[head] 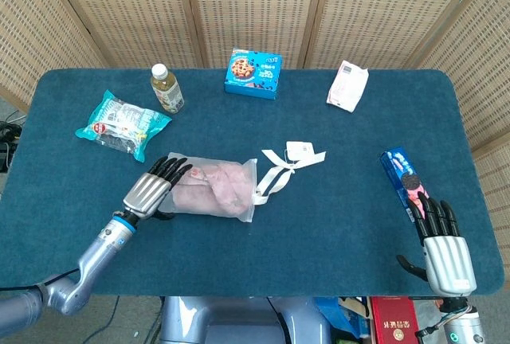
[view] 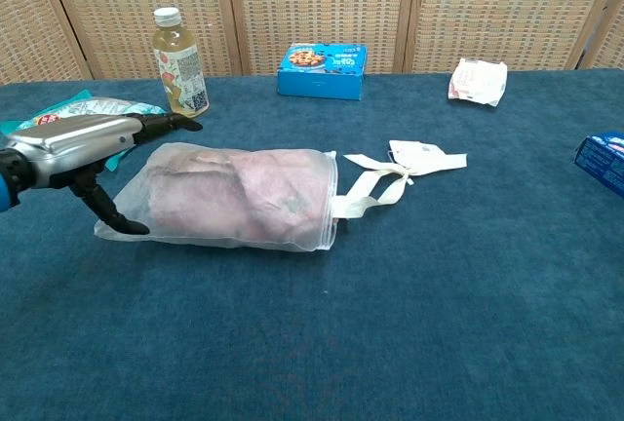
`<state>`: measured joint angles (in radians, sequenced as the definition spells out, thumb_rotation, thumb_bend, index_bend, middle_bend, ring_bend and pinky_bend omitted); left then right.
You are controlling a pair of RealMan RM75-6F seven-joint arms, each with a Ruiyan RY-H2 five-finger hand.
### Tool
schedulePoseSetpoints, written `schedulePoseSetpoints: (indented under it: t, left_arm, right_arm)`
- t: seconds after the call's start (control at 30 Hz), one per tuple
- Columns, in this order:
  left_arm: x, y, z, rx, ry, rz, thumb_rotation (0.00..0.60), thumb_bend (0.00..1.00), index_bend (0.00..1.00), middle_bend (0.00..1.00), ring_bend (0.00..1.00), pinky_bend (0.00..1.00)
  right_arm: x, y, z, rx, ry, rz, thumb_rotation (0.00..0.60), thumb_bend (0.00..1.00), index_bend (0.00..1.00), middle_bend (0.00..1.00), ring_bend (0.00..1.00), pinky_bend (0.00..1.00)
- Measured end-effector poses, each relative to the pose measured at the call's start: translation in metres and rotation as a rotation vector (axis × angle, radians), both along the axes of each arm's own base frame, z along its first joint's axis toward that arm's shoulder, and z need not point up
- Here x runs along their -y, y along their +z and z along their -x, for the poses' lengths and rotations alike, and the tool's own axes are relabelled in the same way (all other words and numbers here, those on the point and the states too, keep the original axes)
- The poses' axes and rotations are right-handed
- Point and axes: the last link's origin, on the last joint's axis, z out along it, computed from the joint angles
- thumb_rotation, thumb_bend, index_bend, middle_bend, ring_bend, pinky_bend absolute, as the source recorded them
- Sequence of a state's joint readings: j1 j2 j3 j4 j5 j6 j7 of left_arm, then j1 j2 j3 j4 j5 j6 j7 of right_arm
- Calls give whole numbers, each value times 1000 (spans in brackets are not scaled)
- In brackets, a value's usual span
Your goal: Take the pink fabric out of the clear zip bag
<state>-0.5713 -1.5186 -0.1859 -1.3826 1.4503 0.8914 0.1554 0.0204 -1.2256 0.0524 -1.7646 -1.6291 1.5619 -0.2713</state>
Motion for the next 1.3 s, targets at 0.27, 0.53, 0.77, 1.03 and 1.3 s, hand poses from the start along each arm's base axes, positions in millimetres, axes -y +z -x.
schedulePoseSetpoints:
  t: [0.27, 0.53, 0.77, 1.03, 1.3]
  left_arm:
    - [-16, -20, -21, 20, 44, 64, 600, 143, 0, 0, 0, 0]
    - [-26, -33, -25, -7, 106, 79, 600, 145, 1, 13, 7, 133]
    - [-30, -38, -22, -67, 145, 57, 600, 147, 428, 420, 340, 419]
    - [-27, -38, -21, -1, 188, 54, 600, 150, 609, 531, 446, 482]
    - [-21, -25, -28, 192, 165, 29, 600, 150, 629, 548, 459, 474]
  right_arm:
    - [0, -2, 0, -6, -3, 0, 600, 0, 0, 0, 0, 0]
    - [0, -1, 2, 0, -13, 2, 600, 0, 0, 0, 0, 0]
    - [-1, -1, 1, 0, -8, 0, 600, 0, 0, 0, 0, 0]
    - [-1, -3, 0, -1, -6, -7, 600, 0, 0, 0, 0, 0]
    - [4, -2, -8, 64, 37, -52, 600, 0, 0, 0, 0, 0]
